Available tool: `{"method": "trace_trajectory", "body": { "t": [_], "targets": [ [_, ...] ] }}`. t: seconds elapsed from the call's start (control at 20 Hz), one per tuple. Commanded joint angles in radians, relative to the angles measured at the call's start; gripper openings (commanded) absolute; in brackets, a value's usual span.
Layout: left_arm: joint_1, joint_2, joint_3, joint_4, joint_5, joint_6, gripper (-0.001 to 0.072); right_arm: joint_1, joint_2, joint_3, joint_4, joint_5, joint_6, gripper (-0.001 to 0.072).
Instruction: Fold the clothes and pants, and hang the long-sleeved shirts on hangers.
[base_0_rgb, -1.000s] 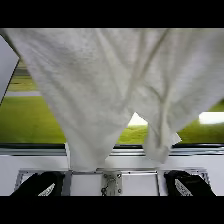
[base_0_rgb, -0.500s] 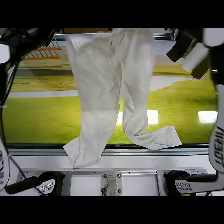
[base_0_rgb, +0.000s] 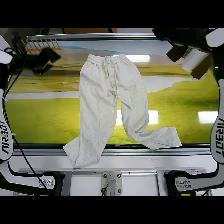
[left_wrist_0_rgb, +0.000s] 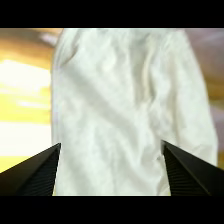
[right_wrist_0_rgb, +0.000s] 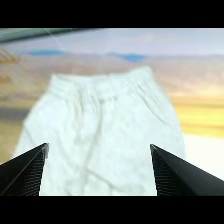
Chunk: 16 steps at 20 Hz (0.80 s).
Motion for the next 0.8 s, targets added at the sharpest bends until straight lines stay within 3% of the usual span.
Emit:
{"method": "trace_trajectory", "body": {
  "t": [0.0,0.1,0.3,0.45,0.65,0.75],
  "targets": [
    [0.018,0.073,-0.277,0.138,-0.143,0.024,0.0716,-0.02,0.154,-0.208,-0.229,0.276,-0.048,0.072],
    [-0.013,0.128,-0.491,0.103,-0.134,0.067,0.0716,-0.023,0.27,-0.436,-0.23,0.324,-0.102,0.072],
    [-0.117,0.167,-0.785,0.024,-0.098,0.117,0.0716,-0.023,0.481,-0.879,-0.227,0.305,-0.09,0.072],
    [-0.196,0.167,-0.866,-0.012,-0.034,0.121,0.0716,-0.038,0.611,-1.099,-0.231,0.269,0.01,0.072],
    [-0.273,0.167,-0.869,-0.019,0.037,0.118,0.0713,-0.201,0.712,-1.278,-0.234,0.266,0.15,0.072],
    [-0.299,0.167,-0.869,-0.018,0.06,0.116,0.0517,-0.334,0.713,-1.331,-0.233,0.292,0.179,0.072]
  ]
}}
